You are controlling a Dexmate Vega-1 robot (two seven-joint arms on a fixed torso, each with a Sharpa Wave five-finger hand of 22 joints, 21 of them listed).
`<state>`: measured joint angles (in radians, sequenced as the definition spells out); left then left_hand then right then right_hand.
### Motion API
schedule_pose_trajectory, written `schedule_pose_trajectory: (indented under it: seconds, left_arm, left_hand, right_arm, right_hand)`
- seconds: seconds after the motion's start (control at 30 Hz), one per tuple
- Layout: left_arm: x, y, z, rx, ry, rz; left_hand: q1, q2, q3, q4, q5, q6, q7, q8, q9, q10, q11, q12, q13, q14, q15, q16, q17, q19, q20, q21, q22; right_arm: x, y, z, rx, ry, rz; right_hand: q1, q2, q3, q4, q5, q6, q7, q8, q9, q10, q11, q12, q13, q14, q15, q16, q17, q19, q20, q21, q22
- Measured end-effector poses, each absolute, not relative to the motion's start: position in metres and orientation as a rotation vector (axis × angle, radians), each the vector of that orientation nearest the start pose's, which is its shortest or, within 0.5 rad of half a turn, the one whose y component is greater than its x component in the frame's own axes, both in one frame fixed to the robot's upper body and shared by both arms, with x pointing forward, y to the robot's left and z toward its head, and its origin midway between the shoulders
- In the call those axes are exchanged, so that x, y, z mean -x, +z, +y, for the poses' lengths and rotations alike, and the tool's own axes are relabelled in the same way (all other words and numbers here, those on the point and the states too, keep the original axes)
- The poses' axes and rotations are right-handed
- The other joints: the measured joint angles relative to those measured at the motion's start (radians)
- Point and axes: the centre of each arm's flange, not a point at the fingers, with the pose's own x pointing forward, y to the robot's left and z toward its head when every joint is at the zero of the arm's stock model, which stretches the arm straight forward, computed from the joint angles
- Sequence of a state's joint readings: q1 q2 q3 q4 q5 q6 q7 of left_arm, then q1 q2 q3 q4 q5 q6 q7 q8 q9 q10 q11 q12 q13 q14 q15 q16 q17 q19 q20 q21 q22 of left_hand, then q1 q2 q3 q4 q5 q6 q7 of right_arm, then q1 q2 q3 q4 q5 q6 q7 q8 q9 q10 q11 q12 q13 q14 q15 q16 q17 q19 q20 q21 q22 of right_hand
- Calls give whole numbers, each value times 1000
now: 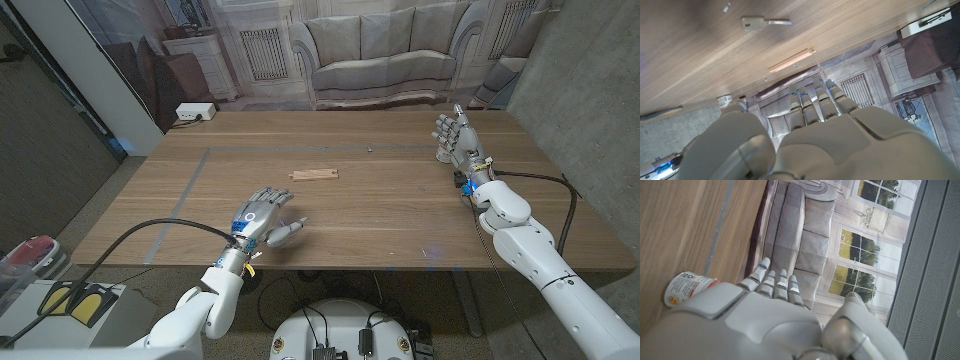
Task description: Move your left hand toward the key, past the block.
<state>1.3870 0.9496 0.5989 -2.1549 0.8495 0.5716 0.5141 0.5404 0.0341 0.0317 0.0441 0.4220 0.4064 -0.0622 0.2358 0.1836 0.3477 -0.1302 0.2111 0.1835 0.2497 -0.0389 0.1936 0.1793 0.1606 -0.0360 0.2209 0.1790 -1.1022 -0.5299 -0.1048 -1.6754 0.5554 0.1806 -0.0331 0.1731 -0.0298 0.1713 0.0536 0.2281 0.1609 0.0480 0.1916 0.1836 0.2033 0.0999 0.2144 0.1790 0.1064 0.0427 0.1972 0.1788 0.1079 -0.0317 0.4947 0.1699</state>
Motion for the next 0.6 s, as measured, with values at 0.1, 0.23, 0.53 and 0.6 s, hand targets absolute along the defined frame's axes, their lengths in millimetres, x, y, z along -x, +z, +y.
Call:
schedule_pose_trajectory:
  seconds: [0.1,0.23,0.53,0.6]
  left_arm:
    - [-455,-147,218,-1517,318,-700]
    - [-457,-149,217,-1521,314,-689]
    - [-458,-154,218,-1526,307,-679]
    - [-458,-155,218,-1527,306,-678]
  left_hand:
    - [0,0,0,0,0,0,0,-1,0,0,0,0,0,3,-3,0,0,0,0,0,0]
    - [8,0,0,0,0,0,0,-10,0,0,0,0,0,3,-3,0,0,5,-5,0,0]
    - [8,0,-3,-3,4,11,3,-10,0,0,0,0,0,3,-3,0,0,5,-5,0,0]
    - [8,0,-3,-3,4,11,3,-10,0,4,4,1,0,3,-3,0,0,5,-5,0,0]
  right_arm:
    - [-575,-10,-325,-22,118,-682]
    - [-575,-11,-324,-21,118,-680]
    - [-573,-15,-321,-23,121,-685]
    - [-572,-16,-321,-24,121,-685]
  right_hand:
    - [0,0,0,0,0,0,0,0,0,0,0,0,0,0,0,0,0,1,-1,0,0]
    - [0,0,0,0,0,0,0,0,0,0,0,0,0,0,0,0,0,9,-2,0,0]
    - [0,0,0,0,0,0,0,0,0,0,0,0,0,0,0,-3,0,9,-2,-7,0]
    - [0,0,0,0,0,0,0,0,0,0,0,0,0,0,0,-6,0,9,-2,-7,0]
